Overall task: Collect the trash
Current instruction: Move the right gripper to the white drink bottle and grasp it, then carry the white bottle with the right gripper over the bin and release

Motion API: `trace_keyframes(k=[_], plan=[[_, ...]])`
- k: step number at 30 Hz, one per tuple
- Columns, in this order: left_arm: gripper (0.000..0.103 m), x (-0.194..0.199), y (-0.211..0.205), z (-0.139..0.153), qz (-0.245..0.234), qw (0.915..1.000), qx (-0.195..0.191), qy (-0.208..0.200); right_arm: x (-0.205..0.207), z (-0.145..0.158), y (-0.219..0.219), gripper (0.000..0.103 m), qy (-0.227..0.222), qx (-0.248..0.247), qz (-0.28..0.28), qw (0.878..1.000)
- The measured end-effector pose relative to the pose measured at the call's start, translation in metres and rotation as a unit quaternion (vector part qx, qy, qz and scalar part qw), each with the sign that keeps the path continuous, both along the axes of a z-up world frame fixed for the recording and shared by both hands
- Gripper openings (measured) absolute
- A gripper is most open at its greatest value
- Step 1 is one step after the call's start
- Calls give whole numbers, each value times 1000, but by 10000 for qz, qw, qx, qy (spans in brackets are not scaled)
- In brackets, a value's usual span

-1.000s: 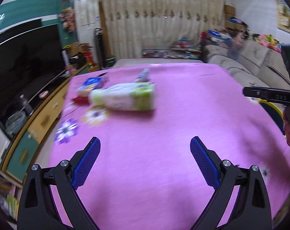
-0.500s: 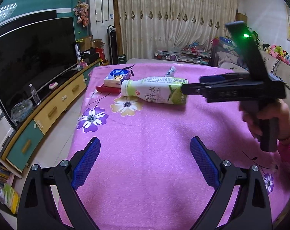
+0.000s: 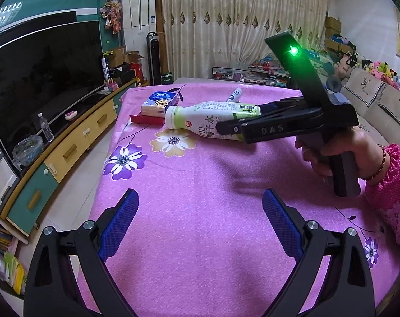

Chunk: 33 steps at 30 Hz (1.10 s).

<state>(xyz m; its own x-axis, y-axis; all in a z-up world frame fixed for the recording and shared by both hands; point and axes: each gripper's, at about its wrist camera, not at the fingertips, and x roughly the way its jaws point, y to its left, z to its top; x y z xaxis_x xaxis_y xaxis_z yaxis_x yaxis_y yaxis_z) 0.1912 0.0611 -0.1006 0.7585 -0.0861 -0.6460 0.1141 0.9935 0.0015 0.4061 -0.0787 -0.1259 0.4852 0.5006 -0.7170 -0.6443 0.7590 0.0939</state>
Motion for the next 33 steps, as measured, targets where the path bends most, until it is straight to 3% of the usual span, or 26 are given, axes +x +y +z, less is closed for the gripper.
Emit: trace_keyframes(k=[1,2,3,12,22,33], plan=[[93,-1,0,0,-3,10000,2,-4,-2,0,0,70,0,-39,18,10000],[93,-1,-1,0,-11,10000,6,-7,-6,-1,1,56,16,-81,48,10000],[93,-2,-2,0,-16,10000,8,-9,-10,-2,0,54,70,-77,80,9999],[93,-7,-13,2,-171,9998,-14,-53,-61,8,-31,53,138,-19,-46,9999],[93,-9,-34,7,-465,9988,-17,-114,-135,16,-115,53,79,168,-971,9951],[93,-10,-64,11,-759,9970,48,-137,-203,27,-229,52,-421,459,-2479,9668]])
